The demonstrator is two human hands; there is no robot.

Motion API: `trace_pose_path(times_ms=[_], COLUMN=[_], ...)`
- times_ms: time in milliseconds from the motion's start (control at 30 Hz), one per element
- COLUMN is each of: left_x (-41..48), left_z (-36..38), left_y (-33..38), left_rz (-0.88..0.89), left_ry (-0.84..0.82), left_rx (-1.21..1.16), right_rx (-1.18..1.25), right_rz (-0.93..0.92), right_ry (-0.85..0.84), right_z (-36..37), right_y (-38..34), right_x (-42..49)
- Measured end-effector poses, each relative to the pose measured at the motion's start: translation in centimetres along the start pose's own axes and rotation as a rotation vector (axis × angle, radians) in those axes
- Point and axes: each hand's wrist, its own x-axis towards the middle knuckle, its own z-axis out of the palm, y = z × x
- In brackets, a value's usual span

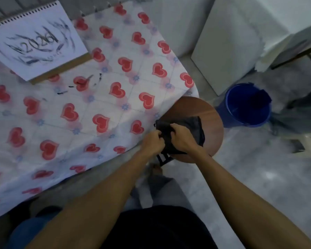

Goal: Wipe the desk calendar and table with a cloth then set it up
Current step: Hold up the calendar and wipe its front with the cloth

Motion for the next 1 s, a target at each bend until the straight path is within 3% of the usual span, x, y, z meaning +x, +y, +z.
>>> trace_pose_path(times_ms=[133,567,833,1000], left_x=[1.3,1.9,1.2,-0.4], left_z=[0.3,1.8,-0.8,-5.8], left_y=[0.7,-0.1,0.8,0.3], left_rz=[-0.164,-0.293,-0.221,-0.122], left_ry=[0.146,0.185,0.023,0.071], left_rx=[-0.050,-0.210,-0.381,-0.445], right_rx=[-0.139,-0.520,-0.373,-0.335], right_rz=[-0.039,-0.082,-0.117,-0.223], right_ry=[-0.020,-0.044,-0.145,-0.226], right_z=[-0.7,-1.9,-5.4,-7.7], right_y=[0.7,2.5,0.2,-3.2], right_x=[0.5,4.2,3.7,4.5])
